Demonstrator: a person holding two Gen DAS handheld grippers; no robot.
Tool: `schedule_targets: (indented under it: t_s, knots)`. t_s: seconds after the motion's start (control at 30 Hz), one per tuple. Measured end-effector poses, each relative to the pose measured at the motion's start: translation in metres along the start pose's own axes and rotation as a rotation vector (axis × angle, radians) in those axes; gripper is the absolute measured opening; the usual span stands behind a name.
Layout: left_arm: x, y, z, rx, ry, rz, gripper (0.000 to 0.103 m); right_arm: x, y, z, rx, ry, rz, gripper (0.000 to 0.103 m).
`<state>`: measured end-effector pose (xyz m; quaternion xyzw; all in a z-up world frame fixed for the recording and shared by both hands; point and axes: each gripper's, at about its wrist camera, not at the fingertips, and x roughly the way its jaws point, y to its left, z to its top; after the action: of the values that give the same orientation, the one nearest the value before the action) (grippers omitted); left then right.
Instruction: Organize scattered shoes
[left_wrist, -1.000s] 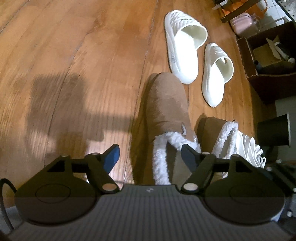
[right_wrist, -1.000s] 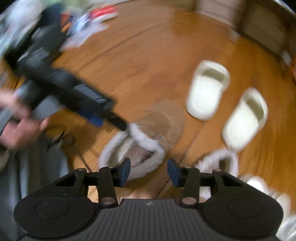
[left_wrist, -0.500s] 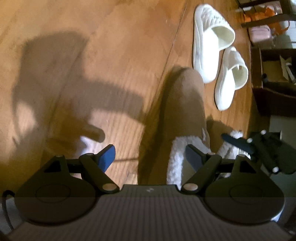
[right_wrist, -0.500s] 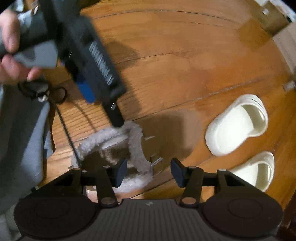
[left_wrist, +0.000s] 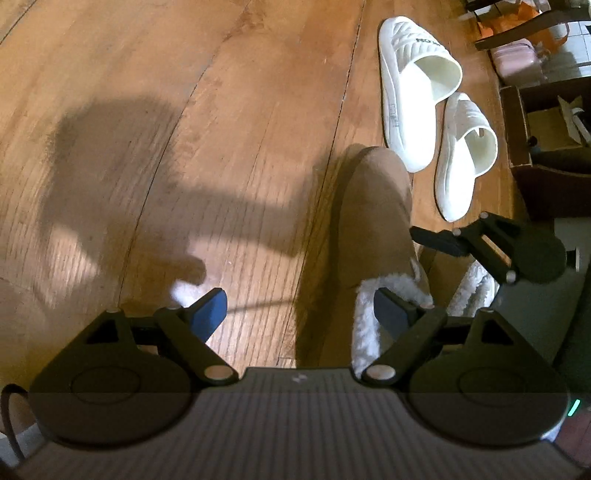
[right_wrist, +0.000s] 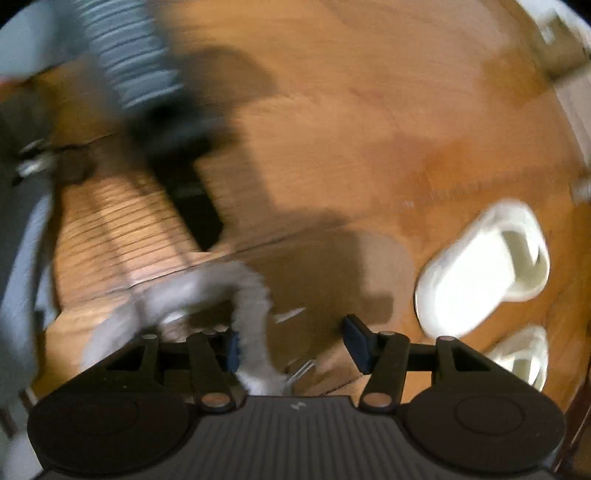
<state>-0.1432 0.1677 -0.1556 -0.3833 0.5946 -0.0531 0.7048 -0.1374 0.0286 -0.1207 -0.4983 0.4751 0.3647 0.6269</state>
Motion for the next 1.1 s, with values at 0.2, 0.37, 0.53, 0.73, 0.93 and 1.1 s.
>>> schedule_targets:
  t_s: [0.2,0.37,0.53,0.73,0.93,1.1]
  knots:
    - [-0.016,0.004,0.001,-0.013,-0.055,-0.071,0.087,-0.011,-0.031,0.004,0.276,0.024,0.076,0.020]
    - [-0.026,-0.004,0.001,0.036,-0.108,-0.035,0.087,-0.017,-0.067,-0.009,0.591,0.034,0.213,0.017]
    - [-0.037,-0.009,-0.001,0.071,-0.144,-0.069,0.087,-0.016,-0.093,-0.034,0.900,0.040,0.353,0.016]
    - [-0.048,-0.004,-0.001,0.043,-0.205,-0.063,0.087,-0.014,-0.105,-0.078,1.297,-0.012,0.511,0.016]
    - [-0.045,-0.002,0.001,0.038,-0.196,-0.054,0.088,-0.018,-0.083,-0.118,1.575,-0.036,0.642,0.016]
    - [-0.043,-0.009,-0.003,0.077,-0.177,-0.079,0.088,-0.016,-0.050,-0.136,1.770,-0.072,0.764,0.017]
